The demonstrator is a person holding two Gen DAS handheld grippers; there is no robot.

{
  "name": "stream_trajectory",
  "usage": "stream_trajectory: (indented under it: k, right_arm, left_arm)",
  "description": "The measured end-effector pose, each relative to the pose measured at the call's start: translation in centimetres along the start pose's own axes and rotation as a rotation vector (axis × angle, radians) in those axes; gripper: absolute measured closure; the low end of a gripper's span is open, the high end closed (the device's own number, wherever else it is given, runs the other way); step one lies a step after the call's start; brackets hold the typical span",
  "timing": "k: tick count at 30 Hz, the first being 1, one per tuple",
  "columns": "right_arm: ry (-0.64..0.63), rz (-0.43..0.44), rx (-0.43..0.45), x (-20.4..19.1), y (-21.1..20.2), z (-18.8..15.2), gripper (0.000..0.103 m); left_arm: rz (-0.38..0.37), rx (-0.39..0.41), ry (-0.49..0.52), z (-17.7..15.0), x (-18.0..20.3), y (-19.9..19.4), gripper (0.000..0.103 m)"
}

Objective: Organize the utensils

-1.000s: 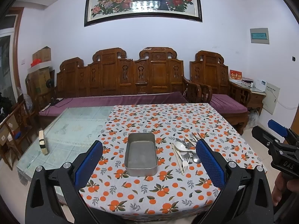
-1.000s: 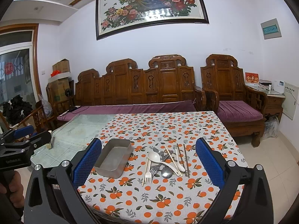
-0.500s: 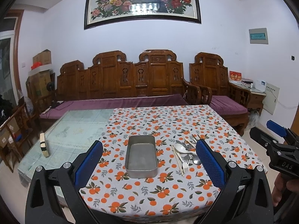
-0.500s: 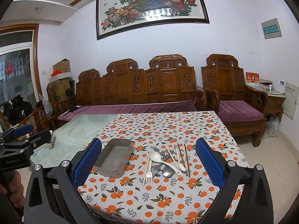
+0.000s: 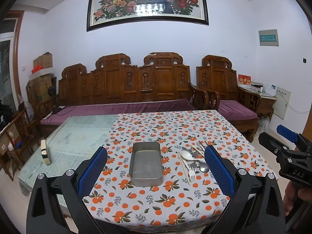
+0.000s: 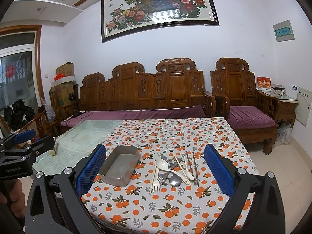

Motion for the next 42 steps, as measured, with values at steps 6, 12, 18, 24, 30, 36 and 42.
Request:
stream_trajectory:
  k: [6,12,18,24,30,36,42]
  right_arm:
    - [0.000,-0.001,0.001,0.0,0.0,-0.1,0.003]
    - [0.001,0.000,0.000,0.1,0.0,-0.1,0.003]
    - [0.000,-0.001,-0.001,0.0,0.1,-0.2,0.003]
    - [0.000,-0.007,-0.012,0.2,0.3,-0.2,0.003]
    - [0.006,-0.014,-0.030,1.2,1.4,-1.3,0.003]
    - [0.008,-0.020,-0.050,1.8,2.9,-2.3,0.003]
    - [-0.004,-0.005,-0.065,2.1,4.7,-3.6,0.003]
  left_arm:
    - [0.002,0.001,0.001,-0.1,0.0,0.0,0.006]
    - [0.001,-0.002,0.001,-0.2,0.1,0.1,0.006]
    - [0.002,-0.009,0.001,-0.2,0.3,0.5,0.006]
    - [0.003,-0.021,-0.003,-0.7,0.2,1.0,0.006]
    - [-0.004,-0.062,-0.018,-1.8,-0.4,2.5,0.006]
    - [-0.015,-0.101,-0.031,-3.1,-0.8,4.2,0.006]
    - [-0.046,-0.138,-0.038,-4.1,-1.0,6.2,0.006]
Point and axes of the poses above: each gripper's, at about its wrist camera, not at the fingertips, and y roughly the way its jaws point, x to its right, z to its top, the point moved 3 cm from there along y, roughly the way its jaws point, and after that the axes turned 15 degrees about -z, right-handed, at the moved point
